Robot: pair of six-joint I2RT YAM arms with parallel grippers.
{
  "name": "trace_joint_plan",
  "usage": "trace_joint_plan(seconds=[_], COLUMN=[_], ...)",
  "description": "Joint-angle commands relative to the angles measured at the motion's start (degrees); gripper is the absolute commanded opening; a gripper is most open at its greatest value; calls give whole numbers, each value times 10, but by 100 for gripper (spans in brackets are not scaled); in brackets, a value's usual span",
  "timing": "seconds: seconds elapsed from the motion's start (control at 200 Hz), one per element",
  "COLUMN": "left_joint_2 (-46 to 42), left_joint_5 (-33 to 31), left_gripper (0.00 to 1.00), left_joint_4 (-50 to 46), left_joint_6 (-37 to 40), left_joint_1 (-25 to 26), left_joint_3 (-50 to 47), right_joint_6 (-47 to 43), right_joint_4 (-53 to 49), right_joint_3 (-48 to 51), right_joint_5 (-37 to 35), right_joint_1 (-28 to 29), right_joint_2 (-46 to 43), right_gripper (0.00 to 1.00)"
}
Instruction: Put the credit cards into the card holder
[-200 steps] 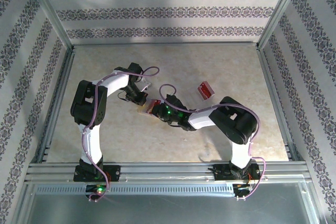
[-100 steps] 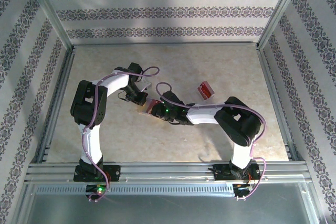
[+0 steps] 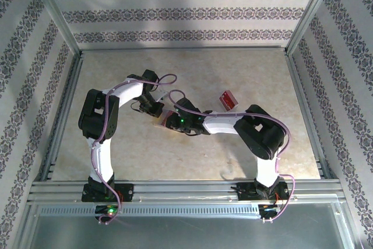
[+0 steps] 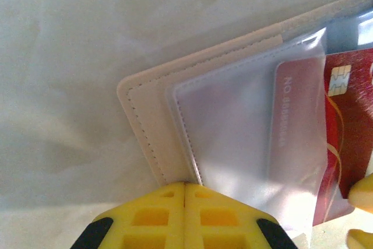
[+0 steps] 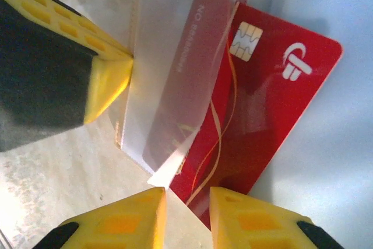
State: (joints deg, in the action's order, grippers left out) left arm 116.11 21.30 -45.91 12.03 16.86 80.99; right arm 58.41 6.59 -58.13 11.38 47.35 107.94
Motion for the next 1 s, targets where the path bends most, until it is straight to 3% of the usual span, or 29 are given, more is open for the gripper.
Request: trace_joint_plan(seconds=[0.0, 0.16, 0.455, 0.994], left_joint_2=[13, 12, 15, 16], left_joint_5=[-26, -22, -22, -18], left_gripper=[6, 6, 6, 6], left_joint_4=[-14, -14, -16, -15], left_joint_6=[7, 5, 5, 4], left_joint_1=[4, 4, 4, 3], left_joint_3=[-1, -1, 1, -2], right_joint_6=[-27, -29, -8, -5], right_joint_4=[-43, -47, -38, -38], right_joint_3=[2, 27, 25, -23], right_joint_5=[-20, -35, -25, 1], right_joint_1=[-11, -20, -35, -38], right_joint_2=[-51, -76, -34, 21], right_gripper=[27, 27, 19, 18])
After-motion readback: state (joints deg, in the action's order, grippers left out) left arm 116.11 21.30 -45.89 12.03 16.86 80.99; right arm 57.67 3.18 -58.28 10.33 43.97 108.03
